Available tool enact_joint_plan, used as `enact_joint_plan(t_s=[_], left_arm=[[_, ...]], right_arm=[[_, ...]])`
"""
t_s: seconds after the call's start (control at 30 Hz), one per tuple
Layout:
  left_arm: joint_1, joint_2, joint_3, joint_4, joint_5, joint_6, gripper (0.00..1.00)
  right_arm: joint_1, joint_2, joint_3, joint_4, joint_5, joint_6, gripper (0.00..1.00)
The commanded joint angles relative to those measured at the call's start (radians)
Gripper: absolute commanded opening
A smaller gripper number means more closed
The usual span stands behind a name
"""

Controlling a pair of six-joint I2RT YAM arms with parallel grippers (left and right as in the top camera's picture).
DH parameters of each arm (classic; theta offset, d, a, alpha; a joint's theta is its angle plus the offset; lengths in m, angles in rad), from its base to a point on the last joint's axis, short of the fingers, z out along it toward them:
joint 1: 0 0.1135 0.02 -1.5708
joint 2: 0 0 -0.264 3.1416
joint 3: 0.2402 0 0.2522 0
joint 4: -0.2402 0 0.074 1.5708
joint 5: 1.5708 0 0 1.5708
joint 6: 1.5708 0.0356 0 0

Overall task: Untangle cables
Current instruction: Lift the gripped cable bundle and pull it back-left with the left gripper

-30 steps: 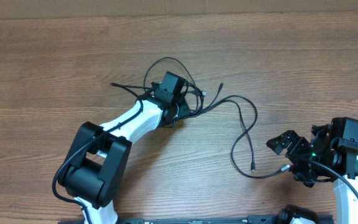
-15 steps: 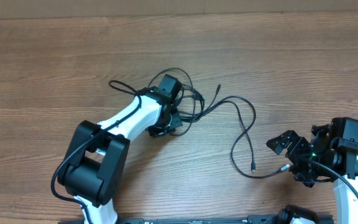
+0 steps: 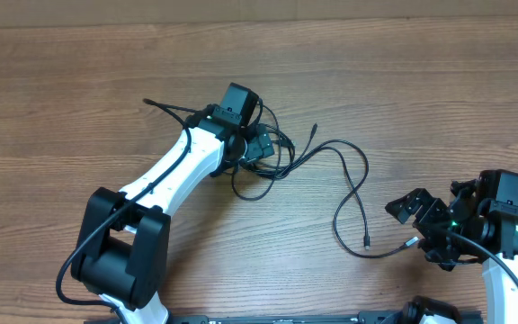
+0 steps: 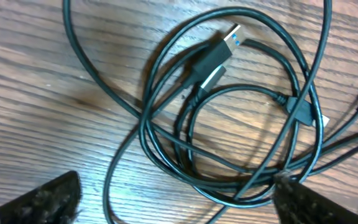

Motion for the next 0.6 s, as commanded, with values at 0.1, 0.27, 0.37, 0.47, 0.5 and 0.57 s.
enact_joint_plan(t_s=[0.1, 0.27, 0.37, 0.47, 0.5, 0.57], left_arm=[[-0.009, 0.097, 0.006, 0.021, -0.032, 0.035, 0.90], [-0.009, 0.161, 0.006, 0.022, -0.028, 0.109, 0.94], [-0.009, 0.191, 0.006, -0.006, -0.029, 0.136, 0.70], [-0.005, 0.192, 0.007, -0.043, -0.032, 0.146, 0.04], [-0.001, 0.186, 0.010, -0.058, -0.032, 0.146, 0.04], [0.008, 0.171, 0.024, -0.097, -0.032, 0.146, 0.04]], right_arm=[[0.005, -0.002, -0.005, 0.002, 0.003, 0.001, 1.00], [0.005, -0.002, -0.005, 0.002, 0.003, 0.001, 1.00], [0.005, -0.002, -0.005, 0.002, 0.003, 0.001, 1.00], [0.005, -0.002, -0.005, 0.002, 0.003, 0.001, 1.00], [0.005, -0.002, -0.005, 0.002, 0.003, 0.001, 1.00], [0.005, -0.002, -0.005, 0.002, 0.003, 0.001, 1.00]])
